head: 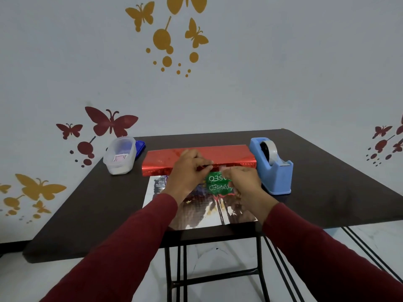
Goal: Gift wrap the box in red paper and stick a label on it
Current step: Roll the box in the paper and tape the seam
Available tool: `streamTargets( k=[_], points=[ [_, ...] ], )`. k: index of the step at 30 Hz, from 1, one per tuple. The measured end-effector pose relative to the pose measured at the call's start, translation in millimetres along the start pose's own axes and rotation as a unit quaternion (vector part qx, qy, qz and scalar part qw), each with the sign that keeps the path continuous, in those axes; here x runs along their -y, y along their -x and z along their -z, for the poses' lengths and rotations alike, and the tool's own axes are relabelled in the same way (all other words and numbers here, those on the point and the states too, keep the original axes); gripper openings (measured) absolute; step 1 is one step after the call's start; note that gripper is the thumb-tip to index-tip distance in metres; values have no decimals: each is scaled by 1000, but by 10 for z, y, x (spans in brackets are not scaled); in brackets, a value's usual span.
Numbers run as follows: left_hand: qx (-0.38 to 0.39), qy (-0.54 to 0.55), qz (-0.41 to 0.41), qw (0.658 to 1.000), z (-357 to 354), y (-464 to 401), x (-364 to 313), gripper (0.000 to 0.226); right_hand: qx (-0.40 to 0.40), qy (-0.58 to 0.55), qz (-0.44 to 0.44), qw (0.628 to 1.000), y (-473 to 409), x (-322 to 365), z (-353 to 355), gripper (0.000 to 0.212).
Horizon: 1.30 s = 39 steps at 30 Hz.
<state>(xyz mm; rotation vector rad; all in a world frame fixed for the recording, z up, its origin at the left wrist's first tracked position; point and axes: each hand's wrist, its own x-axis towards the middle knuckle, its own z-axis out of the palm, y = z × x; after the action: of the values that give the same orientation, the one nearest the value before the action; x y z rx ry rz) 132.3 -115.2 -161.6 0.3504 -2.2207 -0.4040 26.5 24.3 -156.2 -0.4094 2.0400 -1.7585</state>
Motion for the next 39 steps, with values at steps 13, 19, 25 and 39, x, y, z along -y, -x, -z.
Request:
streamTargets(
  k=[13,19,25,39],
  points=[
    [-3,-15,-11,1000,-15,-10,27,16,-63,107,44,991,-148,-31,-93,29],
    [-6,-18,-6,1000,-27,-17,37,15,-65,310,125,940,-188,-24,8,44],
    [-11,-13,-12,1000,-20,-21,23,14,-56,385,177,904,-174,-79,61,49],
    [5,-8,14,1000,2,-12,-11,17,-71,372,211,901,-136,3,94,56]
  ],
)
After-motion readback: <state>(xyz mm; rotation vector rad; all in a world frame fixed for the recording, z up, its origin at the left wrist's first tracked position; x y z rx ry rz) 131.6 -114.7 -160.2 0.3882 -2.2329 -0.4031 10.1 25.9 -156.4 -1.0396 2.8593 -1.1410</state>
